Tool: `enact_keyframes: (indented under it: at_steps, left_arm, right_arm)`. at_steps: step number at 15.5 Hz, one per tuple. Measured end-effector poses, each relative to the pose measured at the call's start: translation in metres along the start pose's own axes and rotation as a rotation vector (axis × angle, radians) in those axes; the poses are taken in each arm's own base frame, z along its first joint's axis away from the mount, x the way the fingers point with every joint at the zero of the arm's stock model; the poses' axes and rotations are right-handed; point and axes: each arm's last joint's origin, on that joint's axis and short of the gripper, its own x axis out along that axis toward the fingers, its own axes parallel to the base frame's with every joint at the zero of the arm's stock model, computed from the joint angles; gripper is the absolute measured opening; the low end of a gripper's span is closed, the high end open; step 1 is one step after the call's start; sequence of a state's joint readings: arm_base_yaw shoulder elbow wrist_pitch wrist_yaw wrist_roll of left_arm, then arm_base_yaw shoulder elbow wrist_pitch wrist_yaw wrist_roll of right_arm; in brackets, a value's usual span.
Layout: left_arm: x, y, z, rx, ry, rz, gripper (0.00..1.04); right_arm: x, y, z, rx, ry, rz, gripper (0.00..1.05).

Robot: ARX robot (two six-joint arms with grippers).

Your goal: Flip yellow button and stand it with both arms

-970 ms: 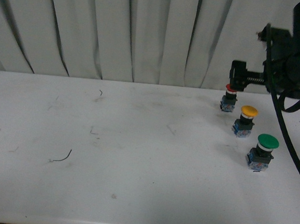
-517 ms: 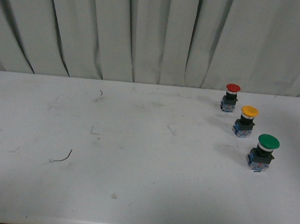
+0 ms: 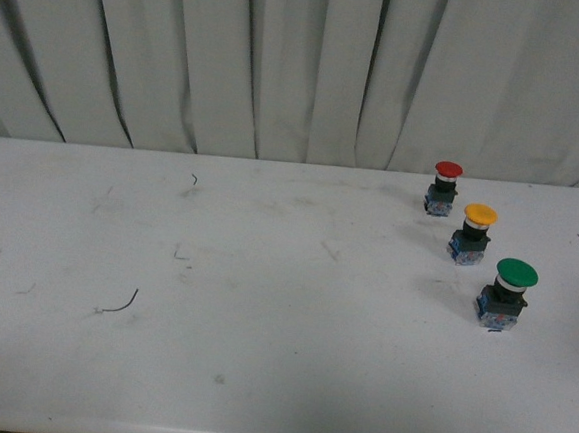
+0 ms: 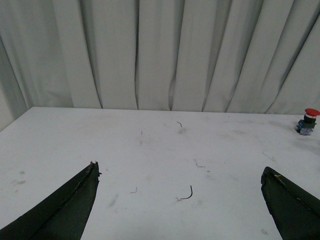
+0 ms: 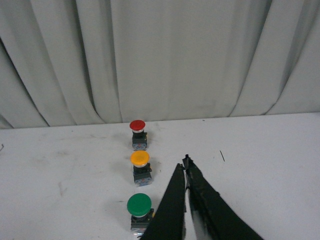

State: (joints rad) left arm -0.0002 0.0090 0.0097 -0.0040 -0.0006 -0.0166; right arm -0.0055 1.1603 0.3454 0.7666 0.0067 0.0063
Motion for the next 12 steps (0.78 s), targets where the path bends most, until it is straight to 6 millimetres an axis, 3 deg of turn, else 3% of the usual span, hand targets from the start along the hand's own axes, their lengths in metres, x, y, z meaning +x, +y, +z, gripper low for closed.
enact_keyframes:
  at_steps: [1, 7, 12]
  left_arm:
    - [0.0, 0.0, 0.0, 0.0, 0.0, 0.0, 0.98]
    - [0.0, 0.0, 0.0, 0.0, 0.0, 0.0, 0.98]
    - [0.0, 0.0, 0.0, 0.0, 0.0, 0.0, 0.98]
  right_arm:
    - [-0.01, 0.0, 0.0, -0.002, -0.03, 0.004, 0.02]
    - [-0.052, 0.0, -0.02, -0.003, -0.048, 0.004, 0.02]
    - [-0.075, -0.001, -0.032, -0.003, -0.042, 0.004, 0.02]
